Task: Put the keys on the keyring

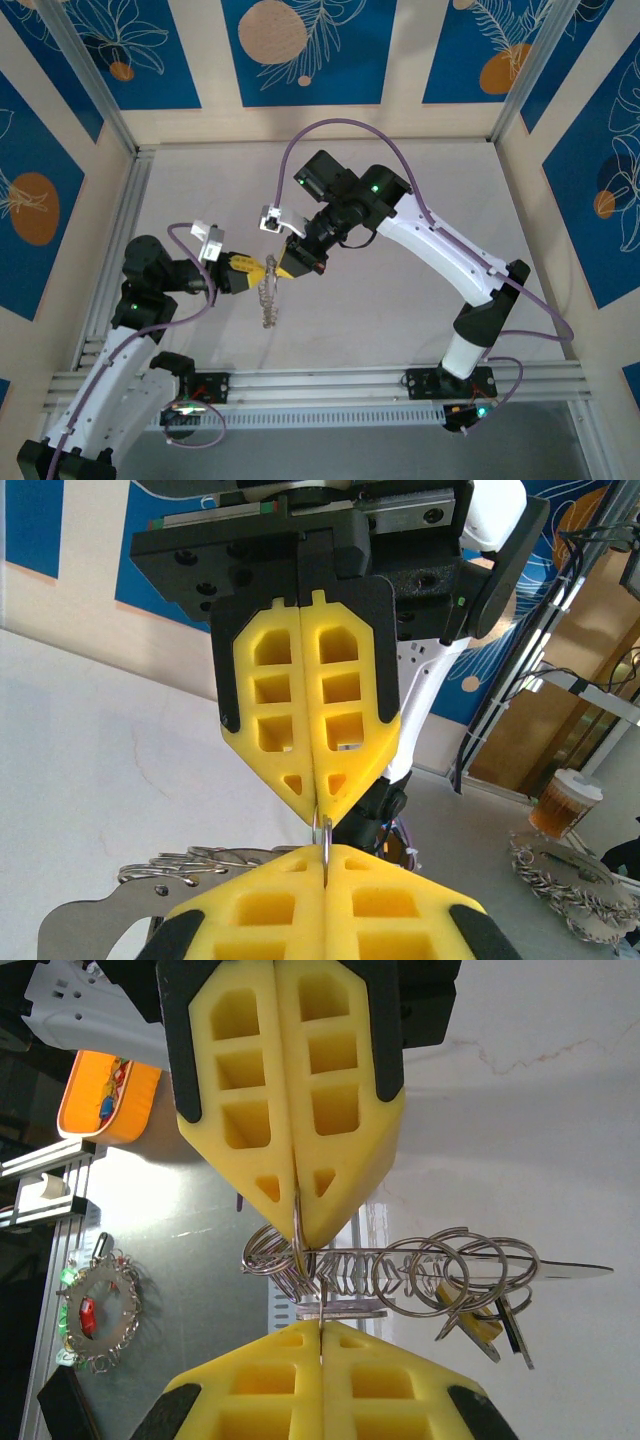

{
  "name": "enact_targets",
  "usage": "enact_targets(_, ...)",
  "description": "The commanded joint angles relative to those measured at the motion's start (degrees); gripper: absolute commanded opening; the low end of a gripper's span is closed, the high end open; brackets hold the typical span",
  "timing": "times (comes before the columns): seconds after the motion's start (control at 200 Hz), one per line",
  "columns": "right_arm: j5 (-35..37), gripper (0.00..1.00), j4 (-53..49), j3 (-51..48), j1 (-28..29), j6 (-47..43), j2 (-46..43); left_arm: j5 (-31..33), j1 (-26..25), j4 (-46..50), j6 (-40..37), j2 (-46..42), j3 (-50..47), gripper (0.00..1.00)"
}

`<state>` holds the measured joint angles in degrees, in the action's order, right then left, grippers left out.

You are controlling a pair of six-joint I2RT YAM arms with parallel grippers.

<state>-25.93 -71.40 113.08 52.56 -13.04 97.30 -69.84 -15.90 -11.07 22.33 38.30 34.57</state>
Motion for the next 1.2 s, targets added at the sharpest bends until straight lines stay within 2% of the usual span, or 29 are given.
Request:
enact_targets(0.0,-2.2,0.00,-1.4,0.9,0.4,0.6,-1.2,-0.6,-0.7,-1.1,-0.7,-1.3,2.2,0.00)
enact_targets(0.555,-3.9,0.00,1.4,-3.4,0.3,1.7,-3.6,-1.2,-0.8,-5.4,2.3,-0.2,1.4,0.00)
enact_targets(0.695,-3.9,0.00,1.6,-3.1,0.4,1.8,-3.8,-2.2,-0.8,-9.8,5.5,0.1,0.7,0.00)
enact_targets(0.755,-4.0,0.00,1.6,-2.9,0.5,1.9,-3.9,-3.5,-0.8,-16.2,10.5,0.4,-0.3,0.00)
enact_targets(0.86,-4.1,0.00,1.4,-3.2,1.0,1.7,-4.9,-5.6,-0.8,-36.3,25.1,2.9,-3.0,0.00)
enact_targets(0.965,-3.8,0.00,1.9,-4.1,1.7,2.3,-7.3,-6.3,-1.0,-51.7,36.2,6.6,-3.8,0.00)
enact_targets(1.115,-2.1,0.00,1.1,-3.6,1.9,3.4,-9.7,-5.8,-1.7,-69.2,48.5,11.9,-3.3,0.00)
enact_targets(1.195,-0.1,0.00,-0.1,-1.9,2.3,4.5,-9.9,-5.8,-2.9,-69.5,48.9,12.9,-2.7,0.00)
